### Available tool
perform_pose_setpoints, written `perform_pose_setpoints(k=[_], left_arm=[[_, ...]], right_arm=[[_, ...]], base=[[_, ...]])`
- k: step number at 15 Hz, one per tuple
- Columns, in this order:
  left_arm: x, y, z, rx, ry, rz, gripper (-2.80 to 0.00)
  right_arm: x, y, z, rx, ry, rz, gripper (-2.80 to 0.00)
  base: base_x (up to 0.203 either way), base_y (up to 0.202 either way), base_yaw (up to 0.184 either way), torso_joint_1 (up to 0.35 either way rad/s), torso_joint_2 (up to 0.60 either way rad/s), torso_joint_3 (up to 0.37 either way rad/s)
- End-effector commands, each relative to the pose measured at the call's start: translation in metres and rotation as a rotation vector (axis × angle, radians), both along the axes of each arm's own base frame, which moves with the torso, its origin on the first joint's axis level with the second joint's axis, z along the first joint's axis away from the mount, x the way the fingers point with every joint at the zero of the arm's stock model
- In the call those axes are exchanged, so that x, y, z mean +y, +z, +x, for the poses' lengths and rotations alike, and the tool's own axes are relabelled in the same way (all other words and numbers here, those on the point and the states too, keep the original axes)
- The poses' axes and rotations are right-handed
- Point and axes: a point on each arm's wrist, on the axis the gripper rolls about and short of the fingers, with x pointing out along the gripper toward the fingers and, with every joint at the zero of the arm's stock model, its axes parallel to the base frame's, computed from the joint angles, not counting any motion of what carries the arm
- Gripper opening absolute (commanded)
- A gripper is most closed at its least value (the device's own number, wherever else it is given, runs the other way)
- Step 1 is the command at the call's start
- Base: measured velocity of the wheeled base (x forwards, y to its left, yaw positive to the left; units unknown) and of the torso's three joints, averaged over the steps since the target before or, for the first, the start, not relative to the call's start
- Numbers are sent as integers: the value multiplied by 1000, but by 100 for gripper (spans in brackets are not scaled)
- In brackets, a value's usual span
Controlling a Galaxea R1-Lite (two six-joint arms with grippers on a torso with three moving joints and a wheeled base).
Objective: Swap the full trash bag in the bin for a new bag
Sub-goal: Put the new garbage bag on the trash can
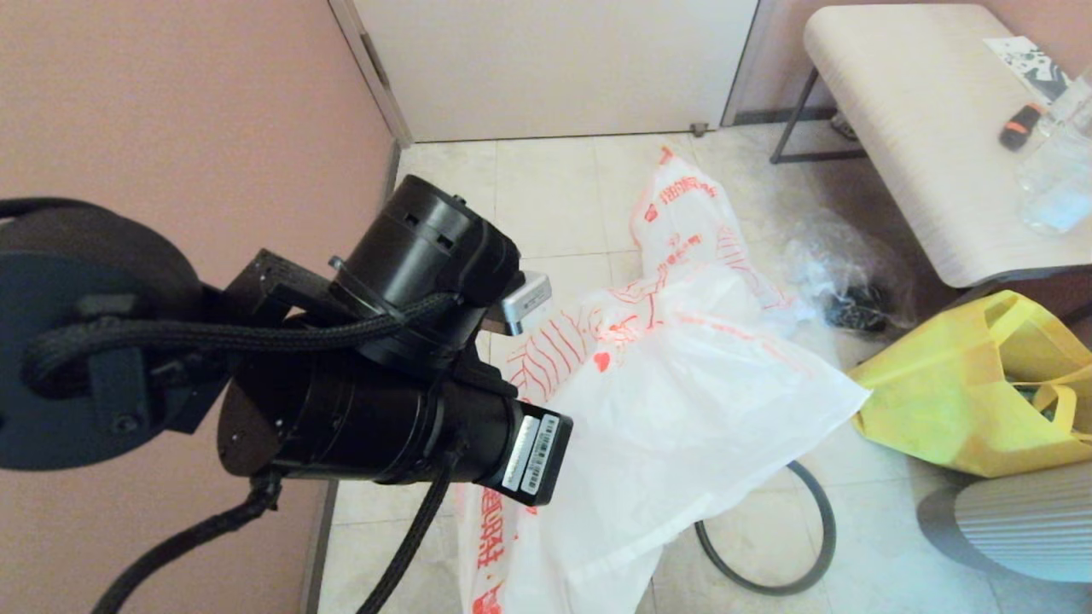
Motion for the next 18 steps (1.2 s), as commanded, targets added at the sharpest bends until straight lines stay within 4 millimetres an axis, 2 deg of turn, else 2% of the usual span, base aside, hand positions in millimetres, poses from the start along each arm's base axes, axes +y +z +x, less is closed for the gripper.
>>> perform_pose_setpoints(k=[1,3,7,11,14,18], left_arm=[[-7,4,3,13,-6,-34,-280],[-11,14,5,37,-8,-105,-280],[-19,21,10,68,-14,-171,-280],[-18,36,14,144,-45,-298,-280],[-17,44,26,202,-38,-385,-280],[-13,53,43,255,-31,-471,-280]], right_arm=[[0,-2,1,8,0,-1,-280],[0,-2,1,8,0,-1,-280],[0,-2,1,8,0,3,-280],[0,-2,1,16,-1,1,-280],[0,0,0,11,3,-37,-280],[0,36,-1,-11,13,-32,-280]], base=[[0,0,0,0,0,0],[0,0,0,0,0,0],[0,0,0,0,0,0],[0,0,0,0,0,0],[0,0,0,0,0,0],[0,0,0,0,0,0]])
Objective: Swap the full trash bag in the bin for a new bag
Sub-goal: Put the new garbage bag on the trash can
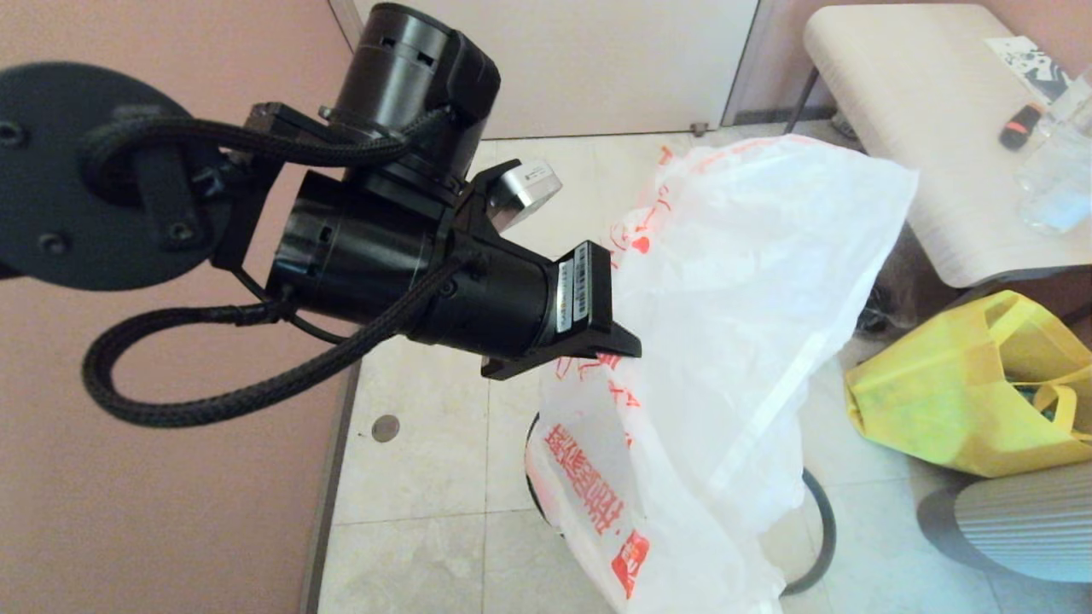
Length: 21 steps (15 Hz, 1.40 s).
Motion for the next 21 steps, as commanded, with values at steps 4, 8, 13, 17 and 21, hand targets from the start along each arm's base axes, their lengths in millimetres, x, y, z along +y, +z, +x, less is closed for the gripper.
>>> perform_pose_setpoints(k=[4,8,13,17,21], left_arm=[[-9,10,22,24,56,-67,-280],[-20,28,32,29,74,-135,-280],[-27,29,38,44,96,-192,-280],[-23,32,41,49,120,-216,-280],[-10,39,46,47,164,-242,-280]], right_arm=[[1,51,27,114,63,36,-280],[4,82,82,205,130,72,-280],[29,100,145,234,308,65,-280],[76,101,164,251,368,32,-280],[78,94,149,188,321,-77,0]], base=[[0,0,0,0,0,0],[0,0,0,0,0,0],[0,0,0,0,0,0],[0,0,0,0,0,0],[0,0,0,0,0,0]])
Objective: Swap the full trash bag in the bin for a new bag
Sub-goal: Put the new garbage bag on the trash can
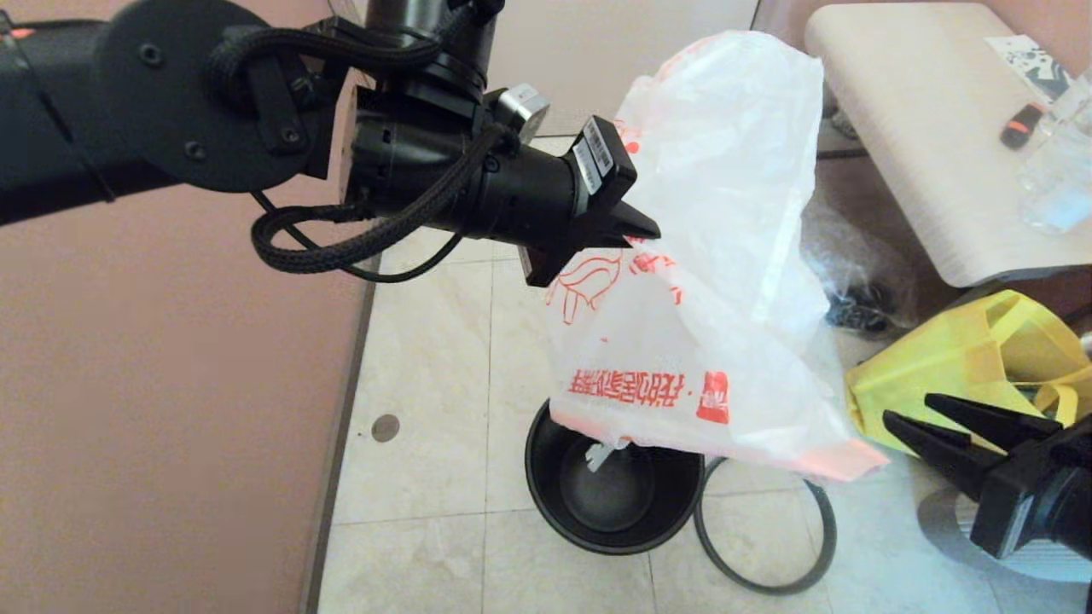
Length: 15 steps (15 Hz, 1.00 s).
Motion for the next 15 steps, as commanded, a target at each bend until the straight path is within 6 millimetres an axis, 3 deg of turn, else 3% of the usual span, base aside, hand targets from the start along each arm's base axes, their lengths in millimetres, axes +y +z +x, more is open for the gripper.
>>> perform_pose_setpoints(k=[1,3,6,11,15], left_arm=[[4,2,0,5,11,-7,-280],[4,0,3,18,21,-6,-280],[3,-2,5,20,21,-4,-280],[5,1,3,17,25,-9,-280],[7,1,1,30,29,-13,-280]], right_arm=[[-4,-2,-9,-17,7,-3,0],[-12,0,-21,-56,21,-5,0],[-7,-9,-30,-43,128,-46,0],[17,-23,-14,44,205,-127,0],[40,-6,13,0,193,-103,0]], base=[[0,0,0,0,0,0],[0,0,0,0,0,0],[0,0,0,0,0,0],[0,0,0,0,0,0],[0,0,0,0,0,0]])
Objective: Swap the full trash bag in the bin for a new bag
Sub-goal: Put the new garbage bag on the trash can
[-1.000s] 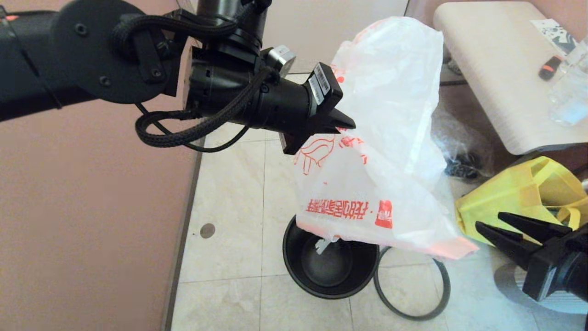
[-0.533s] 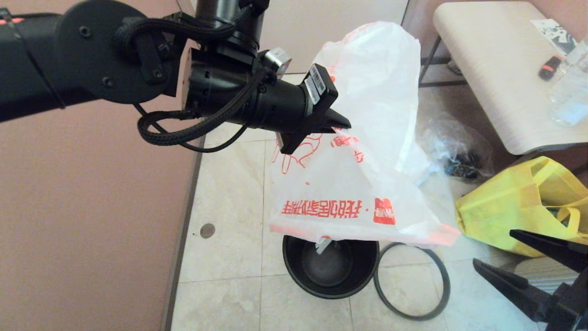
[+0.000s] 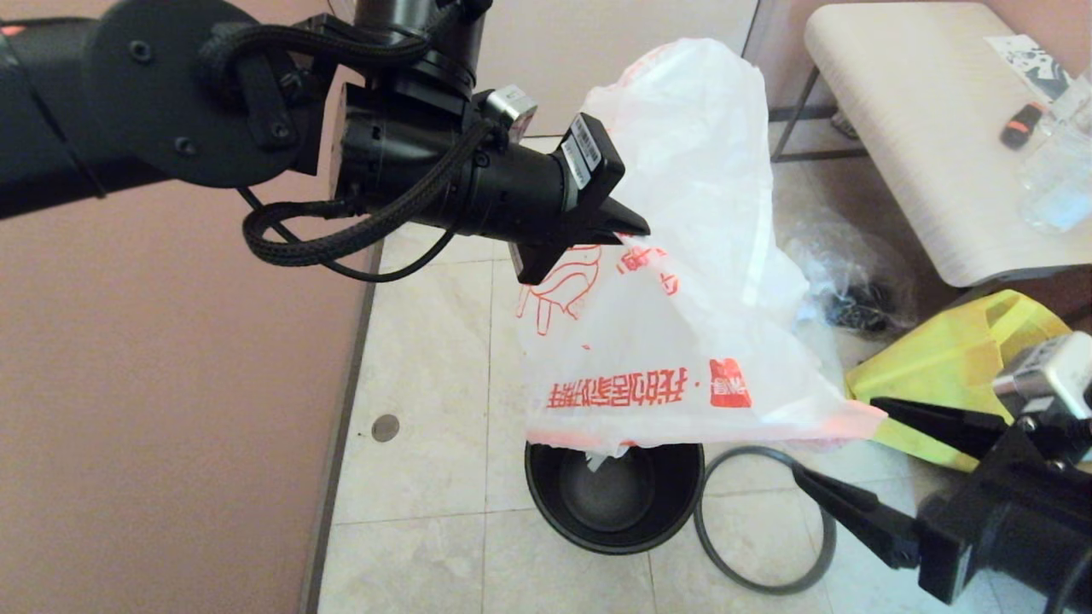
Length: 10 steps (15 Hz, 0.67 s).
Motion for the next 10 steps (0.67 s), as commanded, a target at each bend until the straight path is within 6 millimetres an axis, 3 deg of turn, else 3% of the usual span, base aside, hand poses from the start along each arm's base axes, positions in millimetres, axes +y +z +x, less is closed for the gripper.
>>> perform_pose_setpoints(k=[1,3,10], left_arm=[[2,1,-2,7,1,-1,-280],[6,3,-2,4,9,-4,-280],[11,7,-6,3,8,-4,-280]], right_arm=[[9,3,19,-14,-32,6,0],[12,13,40,-67,-82,30,0],[14,7,58,-59,-116,-8,0]], base=[[0,0,0,0,0,0],[0,0,0,0,0,0],[0,0,0,0,0,0]])
